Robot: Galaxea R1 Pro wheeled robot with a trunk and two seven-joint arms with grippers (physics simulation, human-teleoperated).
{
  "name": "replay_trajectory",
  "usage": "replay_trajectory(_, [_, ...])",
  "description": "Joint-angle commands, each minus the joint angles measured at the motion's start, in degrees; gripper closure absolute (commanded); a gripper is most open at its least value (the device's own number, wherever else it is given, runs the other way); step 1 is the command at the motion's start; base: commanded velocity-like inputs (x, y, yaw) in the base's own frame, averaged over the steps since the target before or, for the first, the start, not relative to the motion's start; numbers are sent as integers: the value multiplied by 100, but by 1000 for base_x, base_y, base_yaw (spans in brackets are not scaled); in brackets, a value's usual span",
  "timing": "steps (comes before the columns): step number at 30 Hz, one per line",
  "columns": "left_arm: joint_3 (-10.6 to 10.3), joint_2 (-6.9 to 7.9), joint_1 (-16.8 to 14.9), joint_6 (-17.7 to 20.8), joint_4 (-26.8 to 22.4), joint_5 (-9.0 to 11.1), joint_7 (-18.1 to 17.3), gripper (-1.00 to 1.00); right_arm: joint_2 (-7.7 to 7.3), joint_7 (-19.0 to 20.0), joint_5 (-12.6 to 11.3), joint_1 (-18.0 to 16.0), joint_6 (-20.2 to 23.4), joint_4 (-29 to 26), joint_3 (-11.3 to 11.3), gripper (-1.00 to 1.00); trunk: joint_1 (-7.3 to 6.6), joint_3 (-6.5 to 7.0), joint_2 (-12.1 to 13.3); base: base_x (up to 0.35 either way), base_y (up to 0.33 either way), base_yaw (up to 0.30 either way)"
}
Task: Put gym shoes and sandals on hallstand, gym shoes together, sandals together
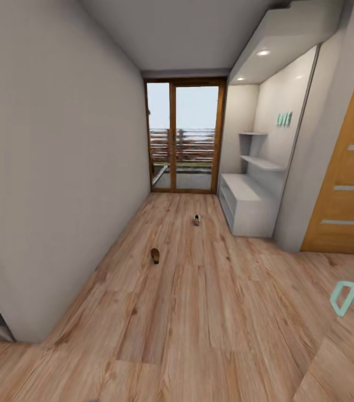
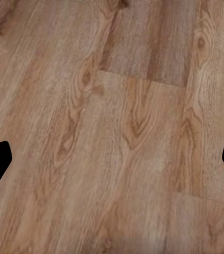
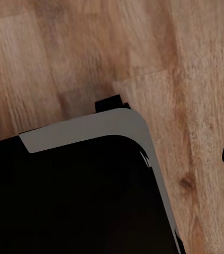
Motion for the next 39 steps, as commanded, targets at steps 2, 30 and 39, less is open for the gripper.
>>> replay_trajectory(2, [-10,0,-3,-17,5,54,-1,-100,1,4,4,-1,-3,-5,-15,-100,3,-5,-2,346,0,0])
replay_trajectory(30, [-10,-1,-3,-17,1,54,-1,-100,-6,4,4,-1,-3,-2,-15,-100,3,-5,-2,346,0,0])
replay_trajectory(39, [-10,0,-3,-17,4,54,-1,-100,-5,4,7,-1,-3,-1,-15,-100,3,-5,-2,346,0,0])
